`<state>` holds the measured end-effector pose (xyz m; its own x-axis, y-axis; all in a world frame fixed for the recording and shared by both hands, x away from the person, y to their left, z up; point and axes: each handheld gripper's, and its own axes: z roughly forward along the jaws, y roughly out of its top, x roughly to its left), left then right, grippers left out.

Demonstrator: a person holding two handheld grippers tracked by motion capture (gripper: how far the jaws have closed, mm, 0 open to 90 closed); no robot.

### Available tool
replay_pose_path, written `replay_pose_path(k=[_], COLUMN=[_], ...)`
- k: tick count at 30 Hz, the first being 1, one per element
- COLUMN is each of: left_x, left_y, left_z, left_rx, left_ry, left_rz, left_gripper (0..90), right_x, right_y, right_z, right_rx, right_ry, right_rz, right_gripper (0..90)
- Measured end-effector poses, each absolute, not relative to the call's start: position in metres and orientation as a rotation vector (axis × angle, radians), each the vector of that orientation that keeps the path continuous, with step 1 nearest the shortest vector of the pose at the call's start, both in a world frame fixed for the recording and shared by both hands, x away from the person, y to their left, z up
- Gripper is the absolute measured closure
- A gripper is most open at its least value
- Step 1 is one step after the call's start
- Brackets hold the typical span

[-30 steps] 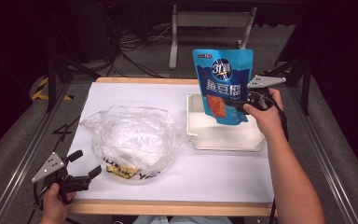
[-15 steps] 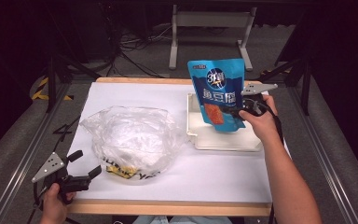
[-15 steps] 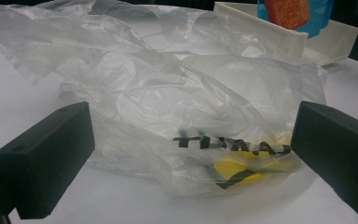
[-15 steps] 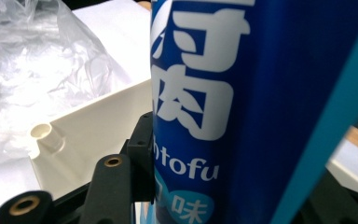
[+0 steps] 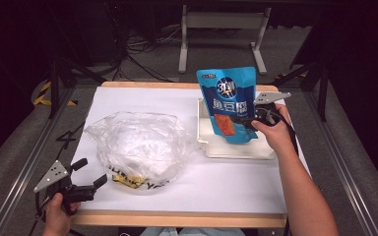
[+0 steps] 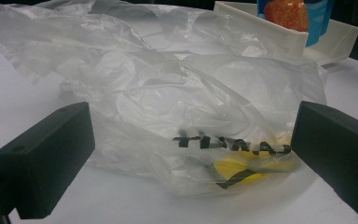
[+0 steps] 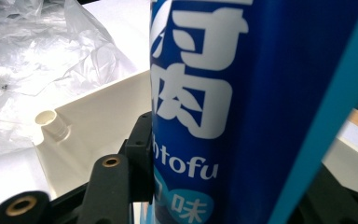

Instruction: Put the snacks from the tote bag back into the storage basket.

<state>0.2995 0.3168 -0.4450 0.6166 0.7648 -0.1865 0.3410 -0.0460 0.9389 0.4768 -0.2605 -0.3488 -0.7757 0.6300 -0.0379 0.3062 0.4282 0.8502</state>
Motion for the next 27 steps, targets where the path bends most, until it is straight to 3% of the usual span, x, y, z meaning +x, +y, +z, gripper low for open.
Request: replay_pose_path(k=[27], left_x=[0.299], left_y=[0.316], left_z=[-0.445], left_rx=[1.645], left_ry=[0.935], left_rz=[0.442], left_gripper=[0.4], right_x=[0.494], right_y=[-0.294], right_z=[-0.349], right_rx=[0.707], right_ry=[2.467], right_rz=[1.148], right_gripper=[44.3])
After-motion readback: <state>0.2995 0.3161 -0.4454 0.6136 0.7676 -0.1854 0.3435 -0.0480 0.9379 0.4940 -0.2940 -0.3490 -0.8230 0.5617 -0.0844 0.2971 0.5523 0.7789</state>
